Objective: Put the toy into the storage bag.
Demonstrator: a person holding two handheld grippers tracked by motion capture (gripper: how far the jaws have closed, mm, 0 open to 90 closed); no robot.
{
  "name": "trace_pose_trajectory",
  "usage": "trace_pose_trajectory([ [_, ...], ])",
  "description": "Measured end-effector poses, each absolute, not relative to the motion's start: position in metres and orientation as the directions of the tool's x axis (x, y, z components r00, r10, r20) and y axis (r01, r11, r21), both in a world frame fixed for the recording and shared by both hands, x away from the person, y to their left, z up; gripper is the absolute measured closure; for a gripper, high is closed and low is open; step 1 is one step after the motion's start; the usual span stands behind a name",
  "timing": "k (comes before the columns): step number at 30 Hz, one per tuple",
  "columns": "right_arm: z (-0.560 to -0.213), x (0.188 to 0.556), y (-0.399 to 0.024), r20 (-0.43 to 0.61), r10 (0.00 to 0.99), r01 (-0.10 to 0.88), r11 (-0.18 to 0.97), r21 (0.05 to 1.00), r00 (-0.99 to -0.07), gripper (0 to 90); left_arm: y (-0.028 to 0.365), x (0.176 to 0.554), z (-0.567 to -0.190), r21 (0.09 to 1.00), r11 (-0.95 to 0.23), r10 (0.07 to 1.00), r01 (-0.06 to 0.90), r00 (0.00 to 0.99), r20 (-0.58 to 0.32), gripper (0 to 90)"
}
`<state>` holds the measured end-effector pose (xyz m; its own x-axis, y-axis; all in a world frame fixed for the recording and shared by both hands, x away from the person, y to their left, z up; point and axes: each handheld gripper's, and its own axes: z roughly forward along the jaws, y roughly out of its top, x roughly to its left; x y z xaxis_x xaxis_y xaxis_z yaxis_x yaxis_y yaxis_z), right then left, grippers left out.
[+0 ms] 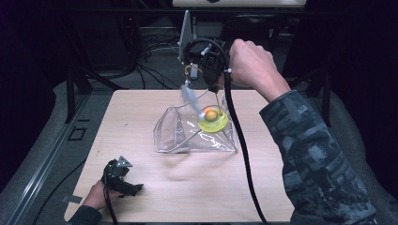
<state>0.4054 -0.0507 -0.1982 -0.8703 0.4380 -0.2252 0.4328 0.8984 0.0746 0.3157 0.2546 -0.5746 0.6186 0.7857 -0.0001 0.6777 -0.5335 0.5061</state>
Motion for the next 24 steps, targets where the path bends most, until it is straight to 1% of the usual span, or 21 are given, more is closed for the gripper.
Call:
trace_pose_trajectory([
  [13, -0.195, 0.420, -0.041, -0.243, 0.459, 0.445, 0.889, 0.113, -0.855, 88.0, 0.255, 0.316, -0.575, 0.507, -0.533, 0.786, 0.678, 0.618, -0.001, 0.0],
  [24, -0.204, 0.440, -0.034, -0.232, 0.483, 0.472, 0.876, 0.104, -0.844, 88.1, 0.255, 0.316, -0.575, 0.507, -0.535, 0.784, 0.676, 0.621, 0.000, 0.0],
])
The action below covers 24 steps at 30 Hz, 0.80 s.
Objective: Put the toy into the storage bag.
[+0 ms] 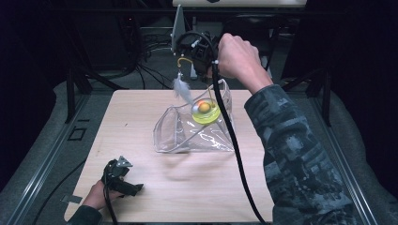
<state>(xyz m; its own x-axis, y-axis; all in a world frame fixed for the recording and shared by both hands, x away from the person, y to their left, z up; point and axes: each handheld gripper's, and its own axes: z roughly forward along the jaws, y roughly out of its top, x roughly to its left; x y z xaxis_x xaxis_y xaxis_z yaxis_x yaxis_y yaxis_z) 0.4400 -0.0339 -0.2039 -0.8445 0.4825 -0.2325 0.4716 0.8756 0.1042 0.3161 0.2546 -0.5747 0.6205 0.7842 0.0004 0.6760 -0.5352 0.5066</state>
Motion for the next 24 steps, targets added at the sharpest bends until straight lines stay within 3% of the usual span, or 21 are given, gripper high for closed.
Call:
trace_pose_trajectory([
  [24, -0.246, 0.486, -0.037, -0.156, 0.558, 0.542, 0.829, 0.135, -0.815, 88.0, 0.254, 0.316, -0.575, 0.509, -0.529, 0.788, 0.679, 0.616, -0.003, 0.0],
])
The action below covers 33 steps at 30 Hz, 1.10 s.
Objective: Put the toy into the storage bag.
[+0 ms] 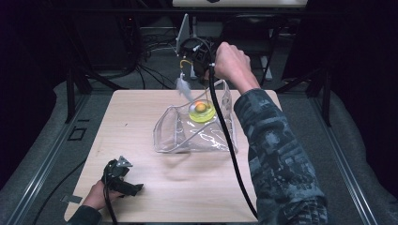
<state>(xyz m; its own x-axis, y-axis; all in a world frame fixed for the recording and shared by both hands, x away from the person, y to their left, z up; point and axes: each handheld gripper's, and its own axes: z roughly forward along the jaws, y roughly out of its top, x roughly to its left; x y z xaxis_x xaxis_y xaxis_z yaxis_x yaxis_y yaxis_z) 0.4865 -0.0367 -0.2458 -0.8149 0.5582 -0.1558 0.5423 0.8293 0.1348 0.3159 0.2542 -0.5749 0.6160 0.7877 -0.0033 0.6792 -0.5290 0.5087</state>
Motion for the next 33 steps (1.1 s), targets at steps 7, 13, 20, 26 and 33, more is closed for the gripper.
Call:
trace_pose_trajectory([
  [7, -0.266, 0.488, -0.034, -0.145, 0.555, 0.542, 0.832, 0.121, -0.819, 87.9, 0.254, 0.316, -0.575, 0.509, -0.530, 0.787, 0.678, 0.617, -0.003, 0.0],
  [13, -0.281, 0.486, -0.035, -0.129, 0.555, 0.544, 0.831, 0.114, -0.822, 87.9, 0.254, 0.316, -0.575, 0.509, -0.530, 0.787, 0.679, 0.617, -0.003, 0.0],
  [20, -0.300, 0.480, -0.038, -0.121, 0.542, 0.531, 0.840, 0.112, -0.831, 87.9, 0.254, 0.316, -0.575, 0.509, -0.528, 0.789, 0.680, 0.615, -0.003, 0.0],
  [26, -0.316, 0.476, -0.044, -0.114, 0.545, 0.534, 0.838, 0.117, -0.831, 87.9, 0.254, 0.316, -0.575, 0.508, -0.526, 0.791, 0.682, 0.612, -0.004, 0.0],
  [33, -0.333, 0.473, -0.048, -0.114, 0.543, 0.533, 0.839, 0.106, -0.832, 87.9, 0.254, 0.316, -0.575, 0.508, -0.525, 0.791, 0.683, 0.611, -0.004, 0.0],
])
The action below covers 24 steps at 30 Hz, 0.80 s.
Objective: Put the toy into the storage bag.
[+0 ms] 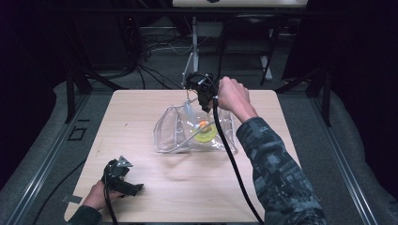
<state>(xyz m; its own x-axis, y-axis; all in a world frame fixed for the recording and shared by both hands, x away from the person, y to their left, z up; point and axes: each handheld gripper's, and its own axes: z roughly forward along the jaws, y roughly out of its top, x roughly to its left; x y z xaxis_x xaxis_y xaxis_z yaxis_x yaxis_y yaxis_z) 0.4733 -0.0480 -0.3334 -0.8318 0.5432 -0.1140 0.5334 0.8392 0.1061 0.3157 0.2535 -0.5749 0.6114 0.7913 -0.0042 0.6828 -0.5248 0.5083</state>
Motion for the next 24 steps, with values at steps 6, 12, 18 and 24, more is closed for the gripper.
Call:
trace_pose_trajectory([
  [6, -0.345, 0.474, -0.051, -0.114, 0.553, 0.545, 0.833, 0.095, -0.825, 87.9, 0.253, 0.316, -0.575, 0.508, -0.527, 0.790, 0.682, 0.614, -0.005, 0.0],
  [12, -0.359, 0.476, -0.054, -0.104, 0.568, 0.562, 0.823, 0.083, -0.817, 87.9, 0.253, 0.316, -0.575, 0.508, -0.527, 0.790, 0.682, 0.614, -0.005, 0.0],
  [18, -0.367, 0.478, -0.054, -0.110, 0.574, 0.569, 0.819, 0.071, -0.811, 87.8, 0.253, 0.316, -0.575, 0.509, -0.525, 0.790, 0.682, 0.613, -0.005, 0.0],
  [24, -0.375, 0.480, -0.054, -0.122, 0.576, 0.575, 0.817, 0.042, -0.809, 87.8, 0.253, 0.316, -0.575, 0.509, -0.525, 0.790, 0.682, 0.613, -0.005, 0.0],
])
